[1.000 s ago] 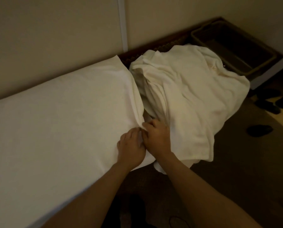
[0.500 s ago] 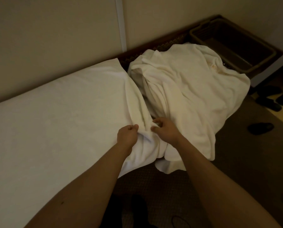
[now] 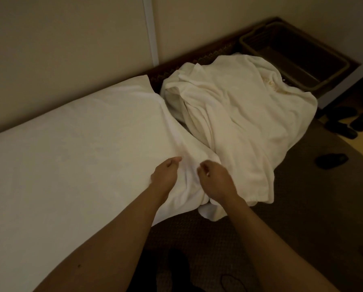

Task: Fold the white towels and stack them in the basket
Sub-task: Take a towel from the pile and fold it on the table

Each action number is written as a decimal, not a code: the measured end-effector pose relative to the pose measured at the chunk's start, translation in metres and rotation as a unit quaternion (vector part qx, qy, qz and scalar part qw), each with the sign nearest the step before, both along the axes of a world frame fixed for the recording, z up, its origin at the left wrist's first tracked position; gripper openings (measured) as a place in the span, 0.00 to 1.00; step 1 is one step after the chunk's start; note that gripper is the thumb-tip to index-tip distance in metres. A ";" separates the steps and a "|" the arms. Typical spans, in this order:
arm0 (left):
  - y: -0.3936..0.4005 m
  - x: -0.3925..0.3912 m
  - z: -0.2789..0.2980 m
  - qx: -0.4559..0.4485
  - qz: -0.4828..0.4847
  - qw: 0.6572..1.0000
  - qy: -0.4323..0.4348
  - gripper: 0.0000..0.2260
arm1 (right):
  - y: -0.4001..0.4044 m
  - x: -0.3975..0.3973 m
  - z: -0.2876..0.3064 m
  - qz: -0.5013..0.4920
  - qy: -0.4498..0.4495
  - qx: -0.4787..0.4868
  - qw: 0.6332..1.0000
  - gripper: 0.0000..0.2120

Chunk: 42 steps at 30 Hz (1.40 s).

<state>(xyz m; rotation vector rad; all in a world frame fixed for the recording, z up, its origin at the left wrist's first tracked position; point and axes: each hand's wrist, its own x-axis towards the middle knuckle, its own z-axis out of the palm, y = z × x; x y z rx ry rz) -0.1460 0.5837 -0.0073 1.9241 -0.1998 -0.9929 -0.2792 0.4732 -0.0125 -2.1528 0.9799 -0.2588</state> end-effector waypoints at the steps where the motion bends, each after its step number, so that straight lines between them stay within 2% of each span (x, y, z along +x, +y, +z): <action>1: 0.001 0.000 0.000 -0.001 -0.010 1.000 0.002 0.14 | 0.005 -0.001 -0.002 -0.007 0.012 0.082 0.997 0.14; 2: 0.004 0.000 0.001 0.001 -0.019 1.000 0.001 0.15 | 0.008 -0.003 -0.007 -0.025 0.010 0.129 0.991 0.16; 5: 0.013 0.002 0.000 -0.003 -0.048 0.999 -0.008 0.18 | 0.011 -0.008 -0.012 -0.056 0.004 0.172 0.983 0.12; 7: 0.018 0.002 0.001 -0.010 -0.064 0.998 -0.017 0.18 | 0.005 -0.011 -0.007 -0.060 0.004 0.220 0.974 0.08; 10: 0.021 -0.001 0.003 -0.010 -0.072 0.997 -0.024 0.18 | -0.006 -0.018 0.001 -0.081 -0.015 0.291 0.953 0.08; 12: 0.022 -0.001 0.003 -0.010 -0.076 0.997 -0.027 0.18 | -0.016 -0.021 0.006 -0.112 -0.024 0.354 0.928 0.08; 16: 0.024 -0.001 0.004 -0.008 -0.078 0.997 -0.026 0.18 | -0.035 -0.022 0.010 -0.111 -0.024 0.509 0.853 0.20; 20: 0.022 -0.001 0.003 -0.004 -0.071 0.997 -0.032 0.16 | -0.036 -0.020 0.019 -0.073 -0.019 0.563 0.823 0.24; 24: 0.022 0.000 0.000 -0.008 -0.067 0.997 -0.031 0.13 | -0.033 -0.018 0.015 -0.107 -0.051 0.620 0.776 0.29; 27: 0.023 0.000 -0.001 -0.011 -0.064 0.997 -0.029 0.14 | -0.028 -0.016 0.019 -0.121 -0.087 0.669 0.728 0.19; 29: 0.023 0.000 -0.003 -0.015 -0.064 0.998 -0.026 0.14 | -0.025 -0.014 0.020 -0.103 -0.088 0.682 0.719 0.22; 32: 0.023 0.000 -0.004 -0.012 -0.070 0.997 -0.032 0.15 | -0.021 -0.009 0.017 -0.090 -0.092 0.650 0.749 0.19; 34: 0.023 0.000 -0.003 -0.006 -0.071 0.997 -0.040 0.16 | -0.024 -0.009 0.012 -0.087 -0.079 0.589 0.799 0.16; 36: 0.023 0.000 -0.003 -0.005 -0.073 0.996 -0.043 0.16 | -0.030 -0.015 0.008 -0.111 -0.049 0.459 0.880 0.12; 38: 0.023 0.000 -0.002 -0.004 -0.077 0.996 -0.044 0.16 | -0.038 -0.023 0.004 -0.140 -0.005 0.263 0.955 0.10; 40: 0.024 0.000 -0.002 -0.005 -0.081 0.996 -0.045 0.16 | -0.041 -0.029 0.000 -0.140 0.051 0.089 0.985 0.08; 42: 0.026 0.000 -0.001 -0.007 -0.087 0.995 -0.047 0.17 | -0.039 -0.031 0.000 -0.172 0.071 0.033 0.982 0.08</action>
